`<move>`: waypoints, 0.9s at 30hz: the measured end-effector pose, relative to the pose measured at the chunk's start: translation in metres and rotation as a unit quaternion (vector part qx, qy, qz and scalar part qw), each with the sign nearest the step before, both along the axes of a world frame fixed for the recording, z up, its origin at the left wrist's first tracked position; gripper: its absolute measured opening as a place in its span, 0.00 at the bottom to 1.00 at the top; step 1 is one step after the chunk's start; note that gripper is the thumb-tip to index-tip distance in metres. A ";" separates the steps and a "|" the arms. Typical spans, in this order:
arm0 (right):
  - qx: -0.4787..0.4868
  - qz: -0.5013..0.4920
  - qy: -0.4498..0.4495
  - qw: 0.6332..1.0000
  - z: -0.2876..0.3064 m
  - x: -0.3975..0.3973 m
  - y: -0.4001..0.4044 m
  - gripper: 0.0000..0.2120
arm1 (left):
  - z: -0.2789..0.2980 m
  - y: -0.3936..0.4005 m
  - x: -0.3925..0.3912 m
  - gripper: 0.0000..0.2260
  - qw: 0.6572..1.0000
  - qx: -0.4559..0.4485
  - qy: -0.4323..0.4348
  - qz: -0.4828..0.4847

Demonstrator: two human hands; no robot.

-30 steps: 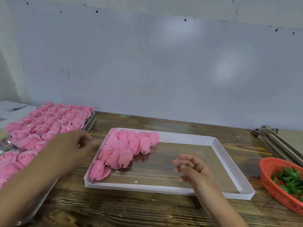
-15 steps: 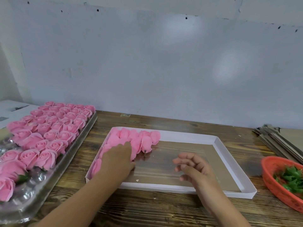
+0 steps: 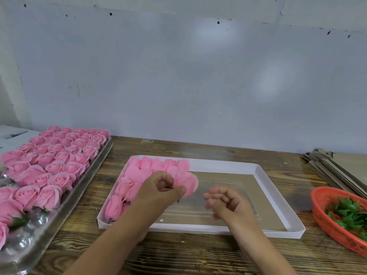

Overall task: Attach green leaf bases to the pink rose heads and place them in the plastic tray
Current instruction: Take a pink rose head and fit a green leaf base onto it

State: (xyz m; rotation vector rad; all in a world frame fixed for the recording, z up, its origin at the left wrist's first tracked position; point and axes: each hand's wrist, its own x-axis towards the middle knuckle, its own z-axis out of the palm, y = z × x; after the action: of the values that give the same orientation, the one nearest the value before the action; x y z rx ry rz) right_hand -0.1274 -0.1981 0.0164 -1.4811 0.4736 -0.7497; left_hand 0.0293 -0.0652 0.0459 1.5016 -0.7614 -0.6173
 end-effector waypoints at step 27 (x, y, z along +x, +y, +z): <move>0.187 0.158 -0.126 0.961 0.005 -0.005 -0.002 0.22 | -0.014 -0.010 -0.027 0.18 0.995 -0.030 -0.013 -0.096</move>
State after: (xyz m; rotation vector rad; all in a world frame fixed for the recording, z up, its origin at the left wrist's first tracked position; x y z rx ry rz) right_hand -0.1324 -0.1999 0.0211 -1.0555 0.1643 -0.5467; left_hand 0.0019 -0.0752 0.0318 1.3943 -0.9443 -0.7139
